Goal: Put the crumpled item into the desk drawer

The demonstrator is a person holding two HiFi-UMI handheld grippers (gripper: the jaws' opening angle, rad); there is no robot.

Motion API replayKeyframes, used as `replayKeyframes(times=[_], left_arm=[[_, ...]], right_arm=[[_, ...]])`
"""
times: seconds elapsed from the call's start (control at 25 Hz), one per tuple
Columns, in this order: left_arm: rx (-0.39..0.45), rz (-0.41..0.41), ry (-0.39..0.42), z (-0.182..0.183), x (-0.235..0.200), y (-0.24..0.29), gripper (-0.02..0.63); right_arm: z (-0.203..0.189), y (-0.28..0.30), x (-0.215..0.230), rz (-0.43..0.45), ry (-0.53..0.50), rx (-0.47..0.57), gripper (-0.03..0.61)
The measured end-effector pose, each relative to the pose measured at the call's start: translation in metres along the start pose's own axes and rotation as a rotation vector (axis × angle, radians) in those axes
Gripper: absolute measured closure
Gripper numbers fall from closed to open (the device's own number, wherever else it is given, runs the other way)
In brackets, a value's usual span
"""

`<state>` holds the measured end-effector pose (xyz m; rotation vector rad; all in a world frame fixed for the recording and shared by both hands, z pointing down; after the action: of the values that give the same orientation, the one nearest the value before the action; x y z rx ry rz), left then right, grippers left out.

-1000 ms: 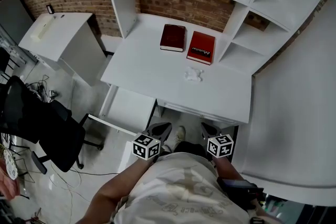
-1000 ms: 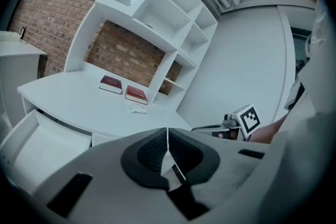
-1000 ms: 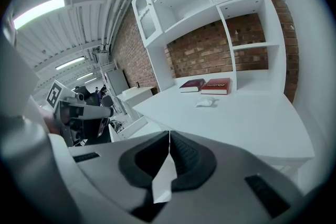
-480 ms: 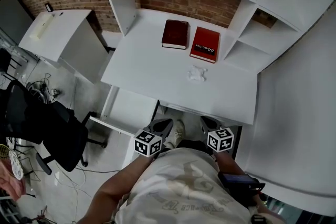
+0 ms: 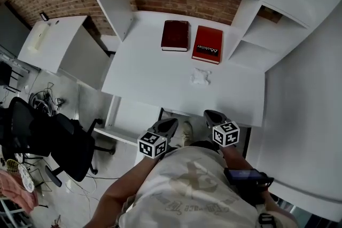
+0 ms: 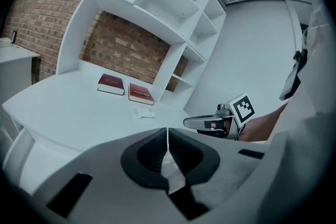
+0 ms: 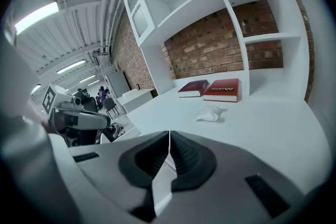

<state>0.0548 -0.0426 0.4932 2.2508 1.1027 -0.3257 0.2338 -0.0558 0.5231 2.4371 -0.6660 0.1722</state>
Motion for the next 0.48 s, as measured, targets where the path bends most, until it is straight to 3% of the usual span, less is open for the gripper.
replayKeyframes(times=[0.48], left_arm=[[-0.01, 0.023, -0.022, 0.02, -0.021, 0.028, 0.586]], right_arm=[[0.021, 0.035, 0.032, 0.023, -0.011, -0.036, 0.554]])
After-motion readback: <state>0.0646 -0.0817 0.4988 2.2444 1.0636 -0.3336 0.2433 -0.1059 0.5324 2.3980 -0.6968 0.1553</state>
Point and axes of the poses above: the fingertips, and each gripper's own axes: y forward along the fingers, x to its right, z out of its top, the point moved 4 cm from there along -y, backward along the fingers, and after that the axes turned 3 degrees about -y, right-handed, at the moved point
